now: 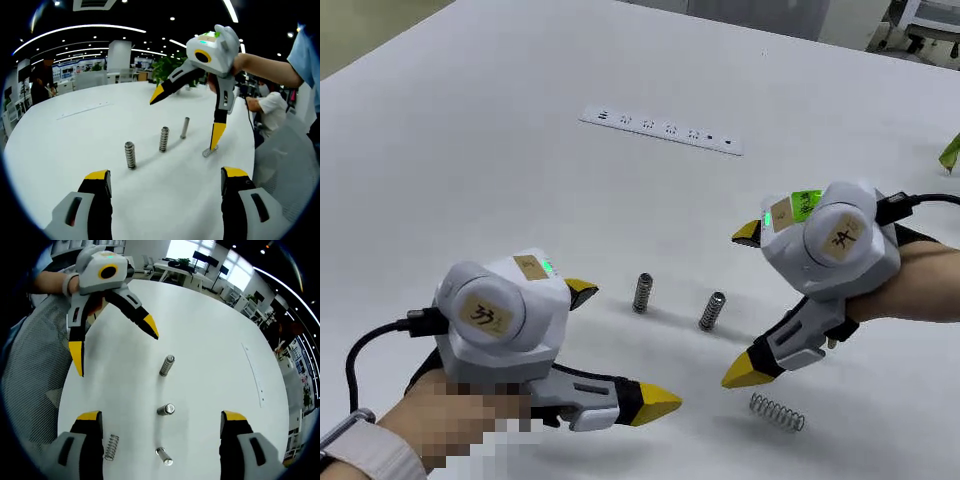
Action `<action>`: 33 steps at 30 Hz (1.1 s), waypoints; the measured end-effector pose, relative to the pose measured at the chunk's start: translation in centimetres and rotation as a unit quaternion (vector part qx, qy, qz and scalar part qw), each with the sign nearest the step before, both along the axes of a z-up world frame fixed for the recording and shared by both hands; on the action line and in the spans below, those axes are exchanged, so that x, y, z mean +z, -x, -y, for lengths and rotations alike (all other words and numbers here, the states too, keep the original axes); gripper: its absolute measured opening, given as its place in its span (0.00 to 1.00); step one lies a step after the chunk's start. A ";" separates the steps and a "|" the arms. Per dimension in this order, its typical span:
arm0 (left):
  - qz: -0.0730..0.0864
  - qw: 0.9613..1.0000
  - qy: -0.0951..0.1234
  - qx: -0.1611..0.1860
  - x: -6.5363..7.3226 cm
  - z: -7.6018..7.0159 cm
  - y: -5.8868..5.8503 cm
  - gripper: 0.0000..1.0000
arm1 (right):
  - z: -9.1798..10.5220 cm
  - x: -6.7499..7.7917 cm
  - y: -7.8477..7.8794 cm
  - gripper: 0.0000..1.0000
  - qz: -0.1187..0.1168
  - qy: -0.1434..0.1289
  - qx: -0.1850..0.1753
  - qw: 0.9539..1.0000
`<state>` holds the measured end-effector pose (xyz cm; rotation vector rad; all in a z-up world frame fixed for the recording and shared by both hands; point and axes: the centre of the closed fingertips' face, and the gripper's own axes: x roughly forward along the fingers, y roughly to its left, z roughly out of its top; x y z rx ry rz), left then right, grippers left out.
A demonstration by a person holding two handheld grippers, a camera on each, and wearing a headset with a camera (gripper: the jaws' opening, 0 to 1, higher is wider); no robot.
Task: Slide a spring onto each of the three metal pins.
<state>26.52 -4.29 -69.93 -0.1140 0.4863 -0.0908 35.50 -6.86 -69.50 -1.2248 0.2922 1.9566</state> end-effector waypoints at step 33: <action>-0.054 0.998 -0.034 -0.017 -0.7 -2.2 1.5 0.93 | 12.0 0.5 -4.2 0.99 -0.074 -0.064 -0.199 0.975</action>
